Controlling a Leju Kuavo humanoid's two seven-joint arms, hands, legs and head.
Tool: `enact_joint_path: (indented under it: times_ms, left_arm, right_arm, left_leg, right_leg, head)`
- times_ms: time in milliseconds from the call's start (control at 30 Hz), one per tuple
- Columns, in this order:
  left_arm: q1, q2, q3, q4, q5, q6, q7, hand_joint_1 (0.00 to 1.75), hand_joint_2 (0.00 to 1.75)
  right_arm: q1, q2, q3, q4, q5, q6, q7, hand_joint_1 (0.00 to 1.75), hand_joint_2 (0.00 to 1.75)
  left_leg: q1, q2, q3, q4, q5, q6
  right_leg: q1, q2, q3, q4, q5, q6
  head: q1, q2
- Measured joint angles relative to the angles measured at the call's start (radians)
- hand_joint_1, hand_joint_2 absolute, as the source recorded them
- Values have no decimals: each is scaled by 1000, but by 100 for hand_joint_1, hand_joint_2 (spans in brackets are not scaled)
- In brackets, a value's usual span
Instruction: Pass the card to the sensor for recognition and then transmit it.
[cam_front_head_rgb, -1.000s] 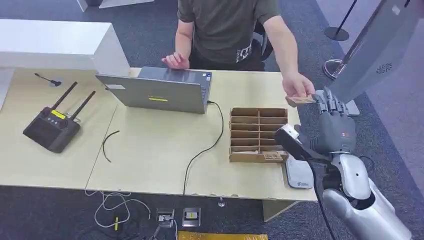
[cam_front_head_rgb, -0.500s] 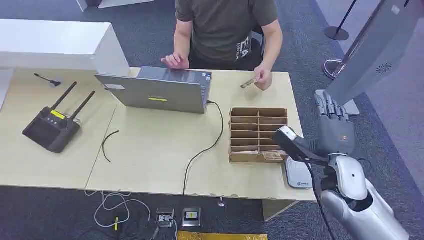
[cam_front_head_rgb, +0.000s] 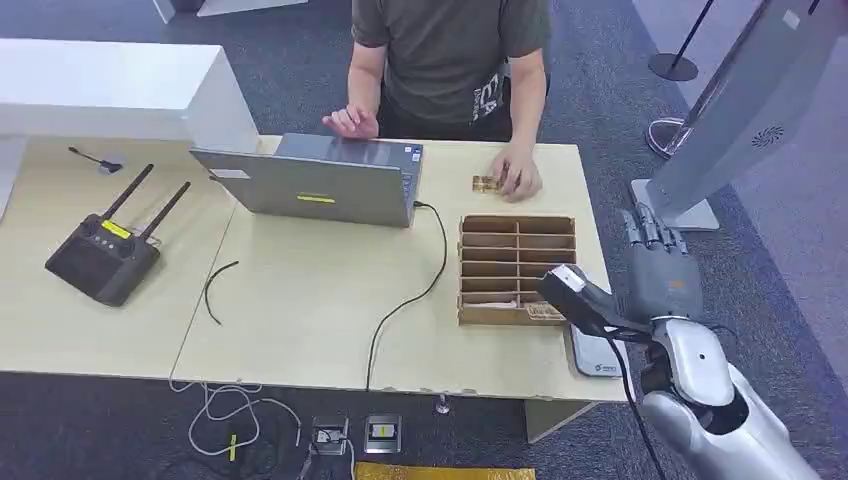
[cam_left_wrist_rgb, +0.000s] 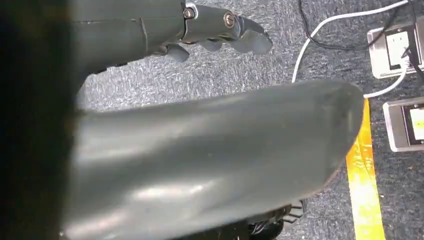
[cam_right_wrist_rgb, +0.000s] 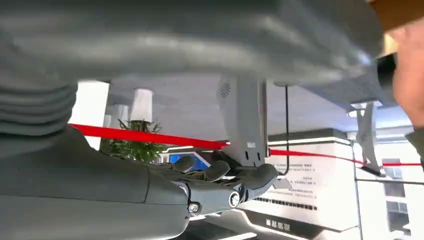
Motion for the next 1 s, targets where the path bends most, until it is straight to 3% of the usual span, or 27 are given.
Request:
enact_joint_path:
  times_ms: [200, 433, 633, 833, 1000]
  left_arm:
    - [12, 1, 19, 5, 19, 5, -11, 0, 0]
    - [20, 2, 29, 9, 29, 3, -16, 0, 0]
    - [20, 4, 29, 11, 32, 2, -16, 0, 0]
    - [19, 5, 29, 11, 41, -1, -16, 0, 0]
    - [17, 8, 29, 11, 48, -7, -9, 0, 0]
  right_arm:
    - [34, -37, 8, -56, -2, 41, 25, 0, 175]
    - [95, -77, 24, -121, 41, 42, 66, 0, 175]
    - [130, -97, 50, -142, 155, 36, 68, 0, 175]
    - [149, -97, 79, -141, 179, -3, 68, 0, 175]
    - [153, -92, 108, -132, 193, -90, 65, 0, 175]
  left_leg:
    - [0, 0, 0, 0, 0, 0]
    - [0, 0, 0, 0, 0, 0]
    - [0, 0, 0, 0, 0, 0]
    - [0, 0, 0, 0, 0, 0]
    - [0, 0, 0, 0, 0, 0]
  right_leg:
    - [0, 0, 0, 0, 0, 0]
    - [0, 0, 0, 0, 0, 0]
    - [0, 0, 0, 0, 0, 0]
    - [0, 0, 0, 0, 0, 0]
    - [0, 0, 0, 0, 0, 0]
  head:
    - [0, 0]
    - [0, 0]
    - [0, 0]
    - [0, 0]
    - [0, 0]
